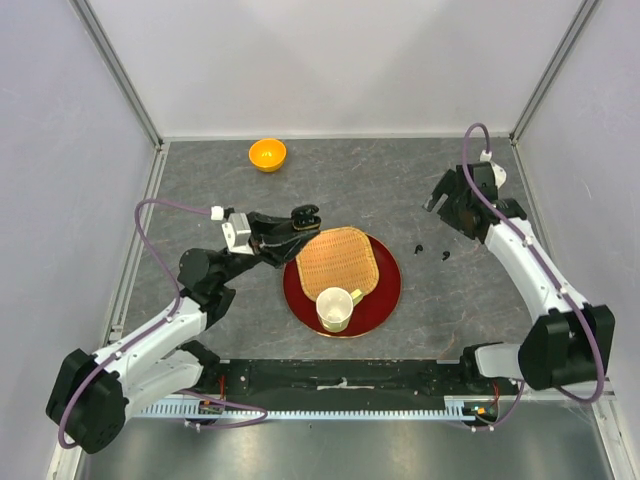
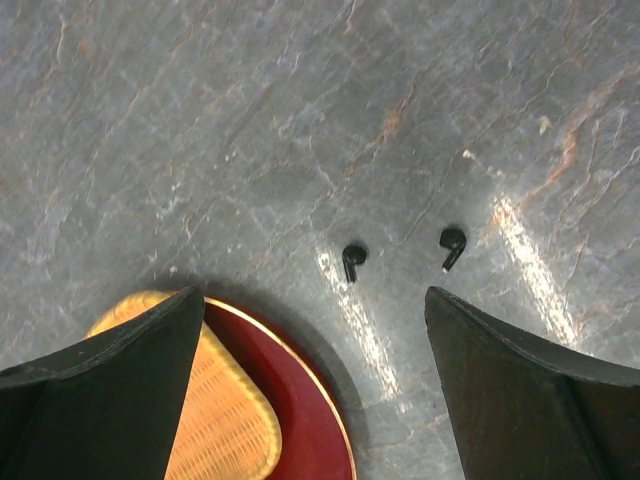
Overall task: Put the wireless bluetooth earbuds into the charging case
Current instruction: Pick up the earbud from the center of the board.
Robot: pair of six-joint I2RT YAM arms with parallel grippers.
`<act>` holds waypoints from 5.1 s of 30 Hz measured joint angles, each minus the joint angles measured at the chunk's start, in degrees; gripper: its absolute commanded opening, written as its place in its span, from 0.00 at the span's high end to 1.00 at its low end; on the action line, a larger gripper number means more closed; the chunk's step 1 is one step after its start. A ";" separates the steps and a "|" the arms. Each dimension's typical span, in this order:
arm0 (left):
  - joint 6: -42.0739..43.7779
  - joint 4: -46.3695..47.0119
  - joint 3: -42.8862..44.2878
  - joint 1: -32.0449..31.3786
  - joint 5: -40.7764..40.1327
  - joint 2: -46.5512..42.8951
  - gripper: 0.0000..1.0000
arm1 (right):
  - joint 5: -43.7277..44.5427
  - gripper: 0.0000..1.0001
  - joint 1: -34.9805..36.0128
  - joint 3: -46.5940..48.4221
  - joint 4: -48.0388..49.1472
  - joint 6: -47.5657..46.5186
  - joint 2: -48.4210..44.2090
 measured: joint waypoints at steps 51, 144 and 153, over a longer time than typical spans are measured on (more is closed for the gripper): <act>0.28 4.98 -13.05 0.00 -3.52 -9.46 0.98 | -0.20 0.51 -8.66 -5.86 4.63 -4.31 19.02; 0.37 4.26 -14.05 0.00 -6.97 -9.90 0.98 | 1.66 0.71 -6.64 -5.99 6.58 -5.11 22.51; 0.37 4.02 -14.05 0.00 -7.45 -9.90 0.98 | 1.66 0.94 -6.43 -5.84 6.58 -6.01 22.51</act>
